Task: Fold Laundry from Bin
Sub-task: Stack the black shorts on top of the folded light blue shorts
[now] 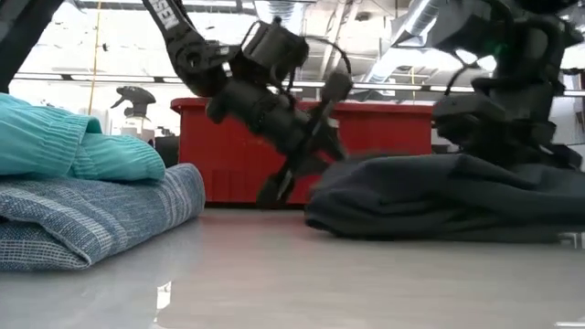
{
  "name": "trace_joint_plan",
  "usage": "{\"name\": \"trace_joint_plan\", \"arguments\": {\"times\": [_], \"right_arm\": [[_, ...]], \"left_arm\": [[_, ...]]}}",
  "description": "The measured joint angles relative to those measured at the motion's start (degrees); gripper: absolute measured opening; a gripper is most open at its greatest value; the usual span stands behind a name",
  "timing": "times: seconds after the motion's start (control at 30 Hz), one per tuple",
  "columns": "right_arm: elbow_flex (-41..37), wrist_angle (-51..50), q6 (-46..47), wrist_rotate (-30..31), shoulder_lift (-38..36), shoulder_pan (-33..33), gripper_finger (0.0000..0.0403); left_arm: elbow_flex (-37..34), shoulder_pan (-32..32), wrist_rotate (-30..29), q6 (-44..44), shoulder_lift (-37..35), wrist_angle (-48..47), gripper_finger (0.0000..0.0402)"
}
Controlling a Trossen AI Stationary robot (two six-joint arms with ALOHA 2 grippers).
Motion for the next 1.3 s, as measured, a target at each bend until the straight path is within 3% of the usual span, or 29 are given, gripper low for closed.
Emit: {"name": "trace_joint_plan", "arguments": {"times": [0.13,0.33,0.63,0.97,1.3], "right_arm": [[3.62,-2.26,-1.07,1.47,-0.07,0.0,0.0068],[10.0,-4.98,-6.49,2.23,-0.2,-0.2,0.0068],[24.35,-5.31,-19.75,2.27,4.04,-1.27,0.0068],[47.12,-5.72,-36.25,-2.52,19.9,-4.09,0.0068],[72.07,-9.27,-42.77,-8.58,37.75,-4.17,0.0068]], "left_arm": [[0.01,0.24,0.34,0.65,-5.24,-3.93,0.0005],[0.03,-0.09,-1.37,3.2,-15.34,-18.35,0.0005],[0.09,-4.89,-11.8,-0.78,-32.83,-39.46,0.0011],[0.09,-16.71,-25.09,-12.93,-48.33,-59.74,0.0014],[0.09,-36.12,-37.86,-32.44,-56.99,-78.36,0.0015]]}}
